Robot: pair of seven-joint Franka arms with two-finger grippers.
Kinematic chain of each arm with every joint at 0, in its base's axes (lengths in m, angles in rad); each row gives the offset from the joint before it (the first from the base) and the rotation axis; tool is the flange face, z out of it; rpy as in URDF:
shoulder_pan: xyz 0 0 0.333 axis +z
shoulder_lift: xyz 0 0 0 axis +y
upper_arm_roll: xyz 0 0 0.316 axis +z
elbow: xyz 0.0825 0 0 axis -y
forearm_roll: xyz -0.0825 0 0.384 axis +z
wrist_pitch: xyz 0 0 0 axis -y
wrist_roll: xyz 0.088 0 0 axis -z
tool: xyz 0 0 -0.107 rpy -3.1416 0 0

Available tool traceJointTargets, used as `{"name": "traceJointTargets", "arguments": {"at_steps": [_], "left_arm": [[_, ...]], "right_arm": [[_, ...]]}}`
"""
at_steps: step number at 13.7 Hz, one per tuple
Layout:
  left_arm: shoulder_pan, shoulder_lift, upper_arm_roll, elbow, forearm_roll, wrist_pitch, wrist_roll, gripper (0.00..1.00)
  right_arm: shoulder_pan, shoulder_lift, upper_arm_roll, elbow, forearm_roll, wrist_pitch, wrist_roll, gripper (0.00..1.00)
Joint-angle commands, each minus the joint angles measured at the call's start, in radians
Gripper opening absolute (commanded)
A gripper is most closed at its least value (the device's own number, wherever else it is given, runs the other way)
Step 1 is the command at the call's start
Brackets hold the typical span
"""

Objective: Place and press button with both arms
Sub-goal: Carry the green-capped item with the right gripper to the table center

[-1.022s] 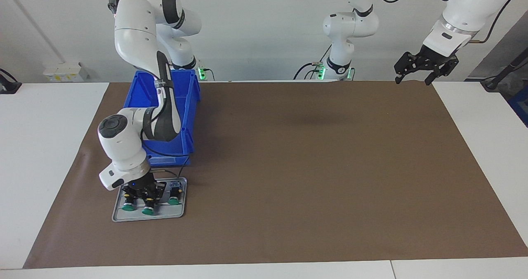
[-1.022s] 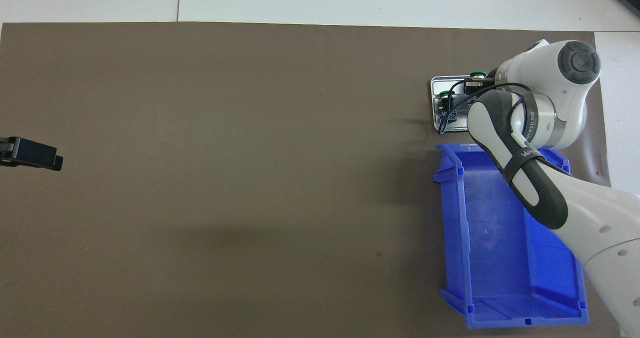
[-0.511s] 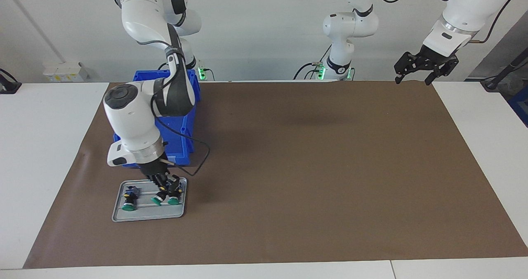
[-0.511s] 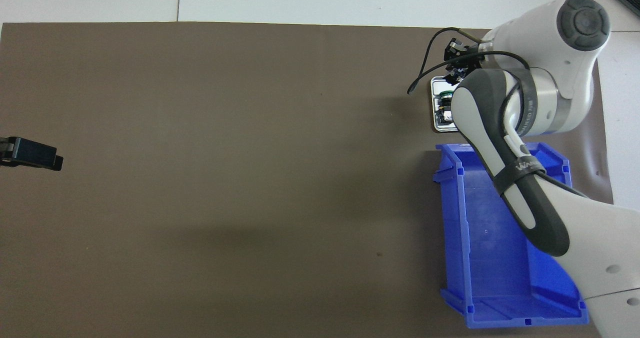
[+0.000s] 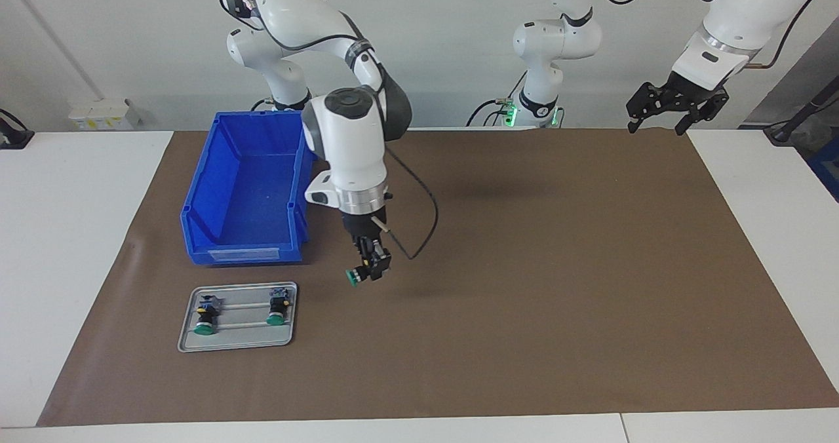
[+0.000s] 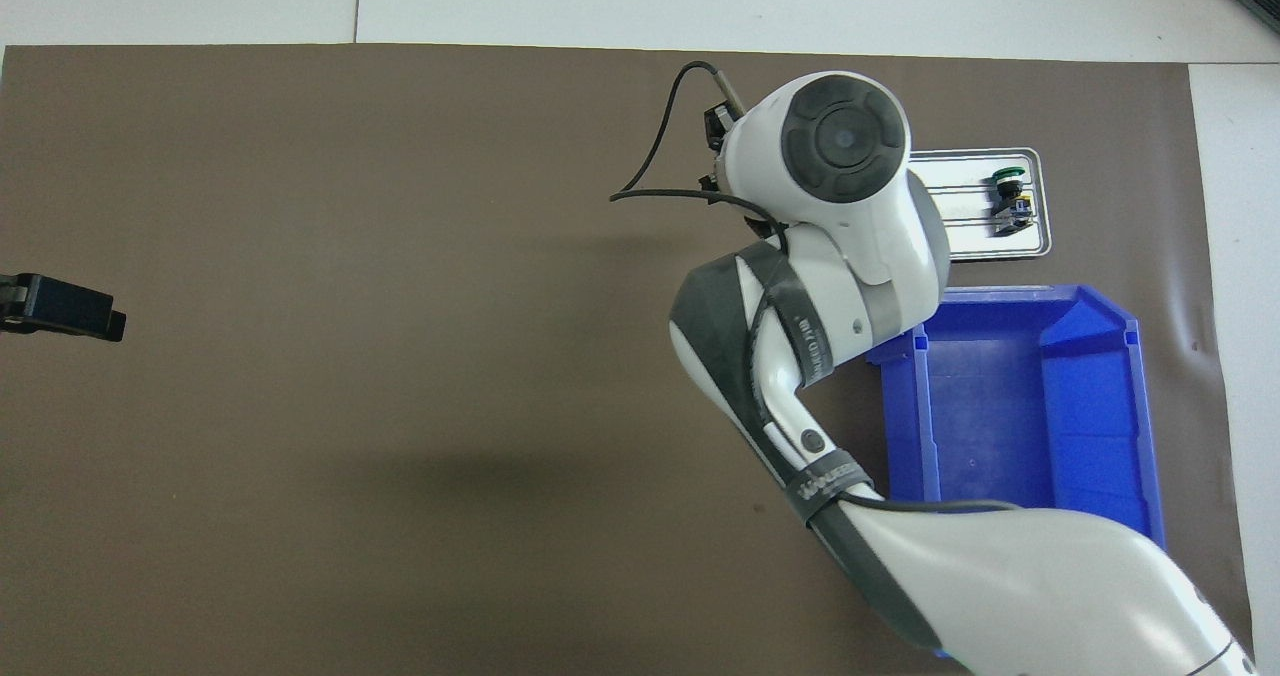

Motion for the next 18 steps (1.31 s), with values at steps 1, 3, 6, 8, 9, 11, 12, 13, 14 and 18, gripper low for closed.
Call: {"name": "traceJointTargets", "arguments": {"at_steps": [1,3,6,8,9,11,12,13,14,18], "left_arm": [[-0.006,-0.013,0.006,-0.012,0.008,-0.007,0.001,1.0],[-0.004,-0.013,0.006,-0.012,0.008,-0.007,0.001,1.0],[-0.004,-0.013,0.006,-0.012,0.008,-0.005,0.001,1.0],[-0.004,-0.013,0.006,-0.012,0.008,-0.007,0.001,1.0],[-0.004,-0.013,0.006,-0.012,0.008,-0.005,0.001,1.0],[-0.004,-0.013,0.006,-0.012,0.008,-0.005,0.001,1.0],[-0.004,-0.013,0.006,-0.012,0.008,-0.007,0.001,1.0],[-0.004,-0.013,0.006,-0.012,0.008,-0.007,0.001,1.0],[-0.004,-0.013,0.006,-0.012,0.008,-0.005,0.001,1.0],[-0.004,-0.013,0.006,-0.012,0.008,-0.007,0.001,1.0]], "right_arm": [[0.09,-0.018,-0.002,-0.022,-0.051,-0.051,0.244,0.0],[0.176,-0.003,-0.002,-0.021,-0.055,-0.101,0.396,0.0],[0.256,0.103,0.001,-0.012,-0.06,-0.091,0.637,0.0],[0.284,0.137,0.001,-0.01,-0.06,-0.051,0.695,0.0],[0.285,0.137,0.001,-0.01,-0.06,-0.033,0.708,0.0],[0.287,0.137,-0.001,-0.022,-0.063,-0.001,0.722,0.0],[0.288,0.146,-0.001,-0.029,-0.075,0.013,0.723,0.0],[0.285,0.149,0.001,-0.039,-0.077,0.039,0.737,0.0],[0.287,0.148,0.001,-0.052,-0.078,0.05,0.743,0.0],[0.301,0.14,-0.001,-0.117,-0.08,0.104,0.746,0.0]]}}
